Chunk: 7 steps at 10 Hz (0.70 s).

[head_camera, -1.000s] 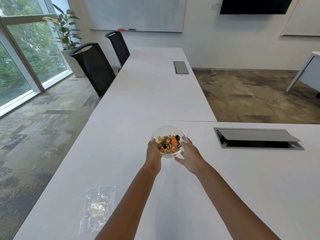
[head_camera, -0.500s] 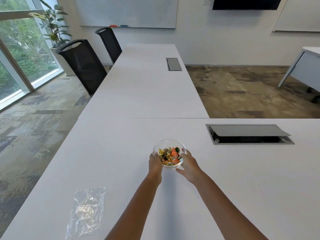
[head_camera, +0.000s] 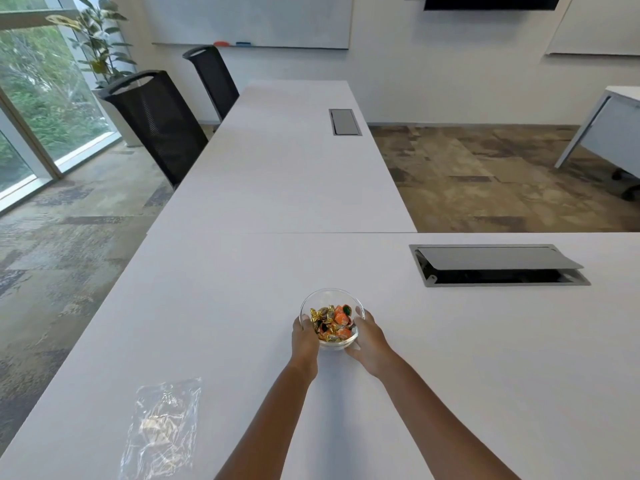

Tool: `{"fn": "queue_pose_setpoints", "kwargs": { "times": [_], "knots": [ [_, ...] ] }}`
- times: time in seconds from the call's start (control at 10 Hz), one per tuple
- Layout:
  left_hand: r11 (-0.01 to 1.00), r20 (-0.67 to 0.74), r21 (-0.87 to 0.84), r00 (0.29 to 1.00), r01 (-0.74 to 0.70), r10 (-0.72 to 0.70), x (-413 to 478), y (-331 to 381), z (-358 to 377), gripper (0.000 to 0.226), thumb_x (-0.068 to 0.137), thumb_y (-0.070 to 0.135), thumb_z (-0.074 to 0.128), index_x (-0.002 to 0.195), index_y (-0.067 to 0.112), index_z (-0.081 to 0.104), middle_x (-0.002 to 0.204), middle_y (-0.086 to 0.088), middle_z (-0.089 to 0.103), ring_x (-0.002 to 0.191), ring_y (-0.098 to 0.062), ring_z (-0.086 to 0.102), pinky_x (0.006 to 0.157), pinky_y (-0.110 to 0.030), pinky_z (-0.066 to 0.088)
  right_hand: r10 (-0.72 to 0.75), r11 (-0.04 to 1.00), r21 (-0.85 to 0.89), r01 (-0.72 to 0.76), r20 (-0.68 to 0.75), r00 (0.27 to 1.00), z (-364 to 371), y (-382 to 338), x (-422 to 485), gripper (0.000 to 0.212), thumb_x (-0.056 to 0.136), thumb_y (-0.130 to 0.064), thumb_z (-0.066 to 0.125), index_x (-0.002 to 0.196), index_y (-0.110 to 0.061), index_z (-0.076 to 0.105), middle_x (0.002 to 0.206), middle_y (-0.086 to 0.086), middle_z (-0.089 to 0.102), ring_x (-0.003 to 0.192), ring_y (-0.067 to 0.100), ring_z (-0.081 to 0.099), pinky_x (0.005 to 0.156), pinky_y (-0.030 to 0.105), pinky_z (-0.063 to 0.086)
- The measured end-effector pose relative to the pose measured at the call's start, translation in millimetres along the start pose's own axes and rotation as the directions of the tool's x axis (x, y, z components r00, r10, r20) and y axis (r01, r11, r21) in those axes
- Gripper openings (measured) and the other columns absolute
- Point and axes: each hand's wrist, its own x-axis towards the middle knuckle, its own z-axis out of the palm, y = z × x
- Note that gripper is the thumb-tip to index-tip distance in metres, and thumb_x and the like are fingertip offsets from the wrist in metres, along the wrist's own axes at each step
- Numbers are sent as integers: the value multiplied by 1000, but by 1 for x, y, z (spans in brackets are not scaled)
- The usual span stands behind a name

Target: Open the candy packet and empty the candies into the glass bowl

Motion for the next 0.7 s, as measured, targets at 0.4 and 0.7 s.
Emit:
{"fn": "queue_pose_setpoints", "kwargs": {
  "times": [0.4, 0.7],
  "knots": [
    [999, 46, 24, 999, -25, 24, 2, -3, -4, 41, 101, 24, 21, 137, 7, 31, 141, -17, 42, 130, -28, 41, 106, -34, 34, -18, 1000, -15, 18, 7, 1000, 2, 3, 6, 42, 99, -14, 29, 140, -20, 35, 140, 12, 44, 109, 23, 49, 86, 34, 44],
    [937, -15, 299, 981, -182, 195, -13, -21, -26, 49, 99, 37, 17, 137, 16, 38, 144, -4, 43, 138, -20, 32, 109, -30, 25, -212, 920, -354, 167, -90, 973, -15, 25, 8, 43, 99, -32, 25, 137, -19, 40, 128, -2, 45, 119, 18, 42, 103, 32, 33]
  ]
}}
